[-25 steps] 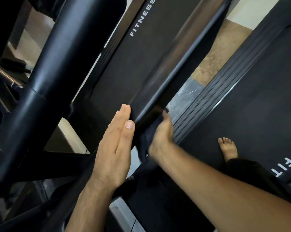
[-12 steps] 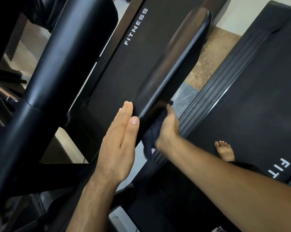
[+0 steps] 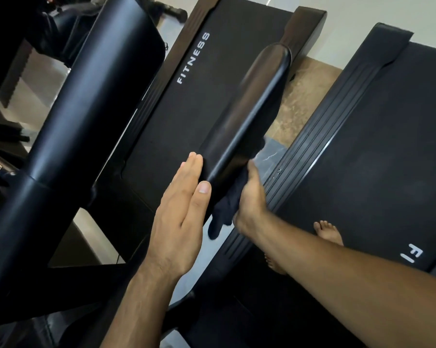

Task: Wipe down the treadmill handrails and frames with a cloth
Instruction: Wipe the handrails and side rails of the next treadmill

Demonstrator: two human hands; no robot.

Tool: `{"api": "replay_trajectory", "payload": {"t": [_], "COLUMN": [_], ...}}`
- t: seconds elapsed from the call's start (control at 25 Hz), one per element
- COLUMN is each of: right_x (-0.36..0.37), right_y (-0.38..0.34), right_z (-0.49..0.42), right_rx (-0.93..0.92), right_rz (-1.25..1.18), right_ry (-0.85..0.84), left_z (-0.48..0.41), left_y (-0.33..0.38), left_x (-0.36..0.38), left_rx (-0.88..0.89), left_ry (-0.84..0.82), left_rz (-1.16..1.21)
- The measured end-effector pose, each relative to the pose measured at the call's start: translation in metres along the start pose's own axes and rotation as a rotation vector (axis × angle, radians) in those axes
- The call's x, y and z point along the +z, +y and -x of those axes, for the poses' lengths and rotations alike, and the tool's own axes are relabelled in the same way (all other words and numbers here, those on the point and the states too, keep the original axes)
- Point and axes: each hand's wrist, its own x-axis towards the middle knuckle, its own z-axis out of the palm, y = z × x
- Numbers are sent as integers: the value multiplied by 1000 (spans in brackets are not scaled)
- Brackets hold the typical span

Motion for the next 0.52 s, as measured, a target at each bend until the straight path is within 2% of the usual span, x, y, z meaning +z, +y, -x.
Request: {"api": "replay_trajectory", "payload": {"t": [0.04,0.12,0.32,0.44,0.52], "right_x": [-1,0,4,6,15], "right_y": [0,-22,-55,-83,-99], "right_z": [0,-8,-2,14,46], "right_rx": [19,-56,-122,-326,-475], "right_rz": [2,-86,39,88,297], "right_ry": [0,5,46,82,109], "left_z": [-3,-8,-20,-28,-28], "left_y": [0,1,15,15,17], "left_x": [1,3,7,1,-3], "left_rx": [4,-11,-16,-47,-33], "left_ry": [-6,-12,-9,-17,-29], "left_rz": [-3,1,-16,41,60]}}
